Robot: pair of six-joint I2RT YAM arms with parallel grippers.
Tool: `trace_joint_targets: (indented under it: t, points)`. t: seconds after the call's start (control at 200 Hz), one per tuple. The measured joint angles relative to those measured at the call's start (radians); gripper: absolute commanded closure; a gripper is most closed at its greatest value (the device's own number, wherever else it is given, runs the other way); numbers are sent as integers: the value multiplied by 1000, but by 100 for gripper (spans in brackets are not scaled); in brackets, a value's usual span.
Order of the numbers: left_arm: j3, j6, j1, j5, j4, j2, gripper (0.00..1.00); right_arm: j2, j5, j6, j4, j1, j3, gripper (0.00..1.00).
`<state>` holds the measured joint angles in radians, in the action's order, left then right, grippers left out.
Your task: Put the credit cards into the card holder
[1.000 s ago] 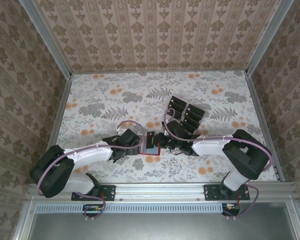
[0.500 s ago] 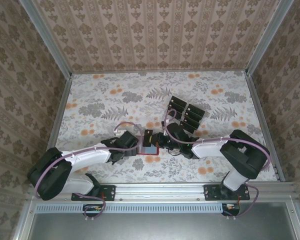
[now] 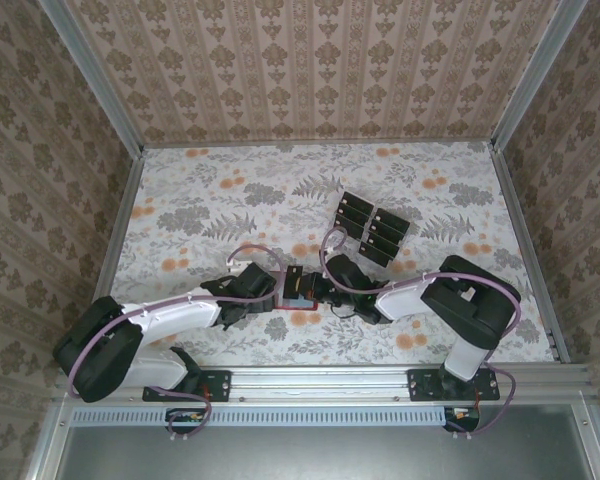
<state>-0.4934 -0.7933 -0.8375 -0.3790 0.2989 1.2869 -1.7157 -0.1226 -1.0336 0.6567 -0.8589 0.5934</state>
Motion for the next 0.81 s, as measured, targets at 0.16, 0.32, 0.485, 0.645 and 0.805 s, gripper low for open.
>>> trace_joint_targets:
  t: [0.16,0.32,0.485,0.645,0.805]
  points:
    - [3,0,0,0,-8,0,0,-21,7,-16,28,-13,0,100]
    - [3,0,0,0,-8,0,0,-22,14,-24,60,-19,-11,100]
    - [3,0,0,0,-8,0,0,-9,36,-41,90,-21,-62,100]
    - [8,0,0,0,-12,-4,0,51,63,-44,95,-23,-87,100]
    - [8,0,0,0,-12,-5,0,77,75,-44,96,-23,-87,100]
